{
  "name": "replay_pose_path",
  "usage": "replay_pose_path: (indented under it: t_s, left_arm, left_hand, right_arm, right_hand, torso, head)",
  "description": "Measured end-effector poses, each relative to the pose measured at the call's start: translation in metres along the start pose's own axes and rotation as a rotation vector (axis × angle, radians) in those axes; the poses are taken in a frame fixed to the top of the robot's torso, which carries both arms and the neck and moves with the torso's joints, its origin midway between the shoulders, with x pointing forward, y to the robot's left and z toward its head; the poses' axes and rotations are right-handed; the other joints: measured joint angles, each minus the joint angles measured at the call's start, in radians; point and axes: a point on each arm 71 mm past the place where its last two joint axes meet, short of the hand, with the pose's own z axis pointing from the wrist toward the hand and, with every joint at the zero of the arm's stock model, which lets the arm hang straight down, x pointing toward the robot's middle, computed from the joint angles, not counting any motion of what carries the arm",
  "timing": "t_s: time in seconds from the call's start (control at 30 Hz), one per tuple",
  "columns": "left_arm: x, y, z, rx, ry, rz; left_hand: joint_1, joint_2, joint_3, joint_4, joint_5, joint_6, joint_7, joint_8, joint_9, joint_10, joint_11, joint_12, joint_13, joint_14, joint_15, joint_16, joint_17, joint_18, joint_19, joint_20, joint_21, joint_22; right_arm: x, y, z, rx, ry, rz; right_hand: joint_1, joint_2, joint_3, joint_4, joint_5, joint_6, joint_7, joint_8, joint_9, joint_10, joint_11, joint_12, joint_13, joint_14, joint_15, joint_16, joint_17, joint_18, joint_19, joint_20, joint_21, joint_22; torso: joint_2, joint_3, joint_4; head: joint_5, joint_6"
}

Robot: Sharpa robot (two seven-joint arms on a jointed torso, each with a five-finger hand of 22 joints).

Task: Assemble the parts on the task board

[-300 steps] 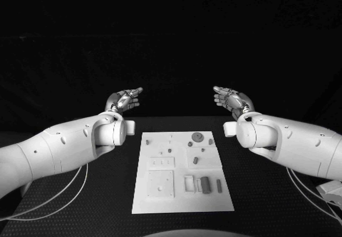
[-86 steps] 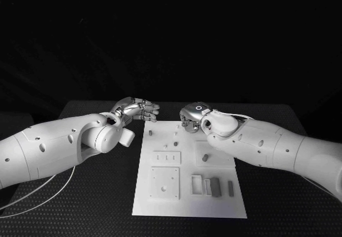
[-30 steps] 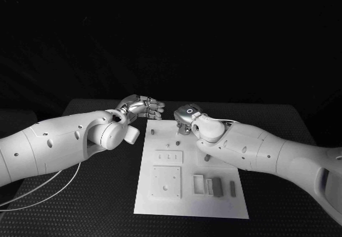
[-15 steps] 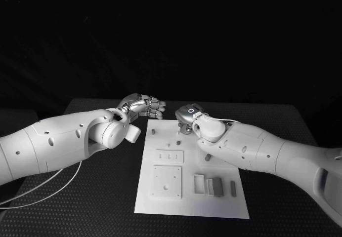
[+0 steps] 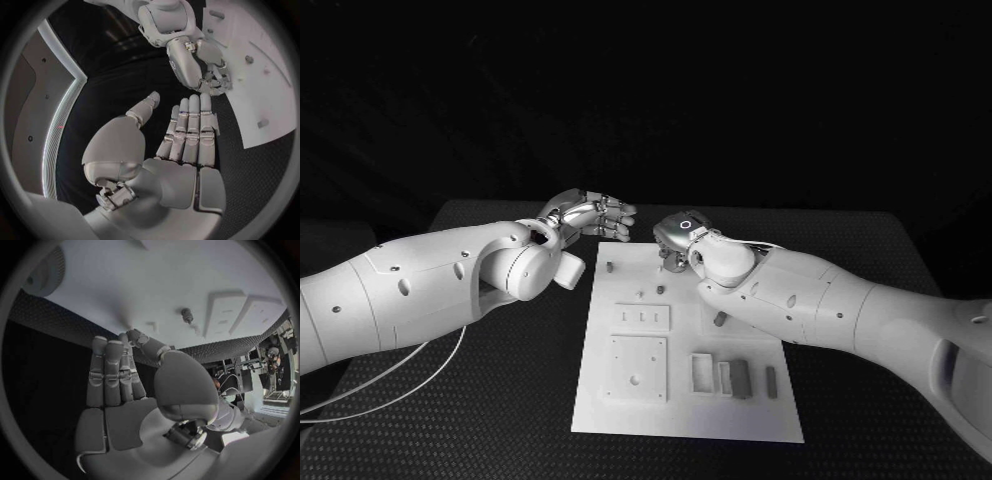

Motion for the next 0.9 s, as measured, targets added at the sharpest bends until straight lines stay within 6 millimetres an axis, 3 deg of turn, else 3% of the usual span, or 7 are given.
replay_pose_path:
  t_s: [0.13,0.3,0.6,0.87,0.9]
  left_arm:
    - [0.000,0.000,0.000,0.000,0.000,0.000]
    - [-0.001,-0.001,0.000,0.000,-0.001,0.001]
    - [-0.002,0.000,-0.001,-0.001,-0.004,0.001]
    - [-0.009,0.001,-0.003,-0.004,-0.017,0.003]
    - [-0.010,0.000,-0.003,-0.004,-0.019,0.004]
  left_hand:
    - [0.000,0.000,0.000,0.000,0.000,0.000,0.000,0.000,0.000,0.000,0.000,0.000,0.001,0.000,0.000,0.000,0.001,0.000,0.000,0.000,0.000,0.000]
    - [0.000,0.000,0.000,0.000,0.000,0.000,0.000,0.000,0.000,0.000,0.000,0.000,0.001,0.000,0.000,-0.004,0.001,0.000,0.000,0.000,0.000,0.000]
    - [0.000,0.000,0.000,0.000,0.000,0.000,0.000,0.000,0.000,0.000,0.000,-0.004,0.001,0.000,0.000,-0.004,0.002,0.000,0.000,0.000,0.000,0.000]
    - [0.000,0.000,0.000,0.000,0.000,0.000,0.000,0.000,0.000,0.000,0.000,-0.004,0.002,0.000,0.000,-0.004,0.002,0.000,0.000,0.000,0.000,0.000]
    - [0.000,0.000,0.000,0.000,0.000,0.000,0.000,0.000,0.000,0.000,0.000,-0.004,0.002,0.000,0.000,-0.005,0.003,0.000,0.000,0.000,0.000,0.000]
  right_arm:
    - [0.001,-0.001,0.000,0.002,0.006,0.010]
    - [0.002,-0.003,0.000,0.005,0.007,0.025]
    - [0.002,-0.007,-0.004,0.009,-0.010,0.049]
    - [-0.007,-0.026,-0.025,-0.004,-0.071,0.108]
    - [-0.011,-0.031,-0.029,-0.002,-0.084,0.122]
  right_hand:
    - [0.006,-0.005,0.003,0.002,0.000,-0.037,0.019,-0.022,-0.010,-0.040,0.019,-0.017,-0.011,-0.002,0.014,0.006,-0.004,-0.007,-0.004,0.003,0.006,0.001]
    - [-0.004,-0.035,0.001,0.001,0.000,-0.080,0.039,-0.040,-0.021,-0.086,0.035,-0.017,-0.021,-0.010,0.029,0.010,-0.008,-0.012,-0.011,0.008,0.007,0.002]
    - [-0.019,-0.068,0.001,0.001,0.000,-0.114,0.046,-0.054,-0.029,-0.135,0.047,-0.021,-0.038,-0.022,0.041,0.015,-0.011,-0.013,-0.018,0.014,0.007,0.003]
    - [-0.020,-0.071,0.001,0.001,0.000,-0.114,0.046,-0.054,-0.029,-0.139,0.050,-0.015,-0.038,-0.021,0.043,0.031,-0.013,-0.014,-0.018,0.015,0.017,0.003]
    - [-0.030,-0.090,0.000,0.004,0.000,-0.117,0.044,-0.054,-0.029,-0.138,0.049,-0.010,-0.038,-0.017,0.045,0.038,-0.013,-0.014,-0.017,0.014,0.023,0.003]
  torso:
    - [0.000,0.0000,0.0001]
    - [0.000,-0.0001,-0.0006]
    - [0.000,0.0001,-0.0020]
    - [-0.002,0.0012,-0.0041]
    - [-0.002,0.0012,-0.0047]
  head:
    - [0.001,-0.001]
    - [0.003,-0.003]
    - [0.005,-0.004]
    - [0.002,0.002]
    - [0.001,0.004]
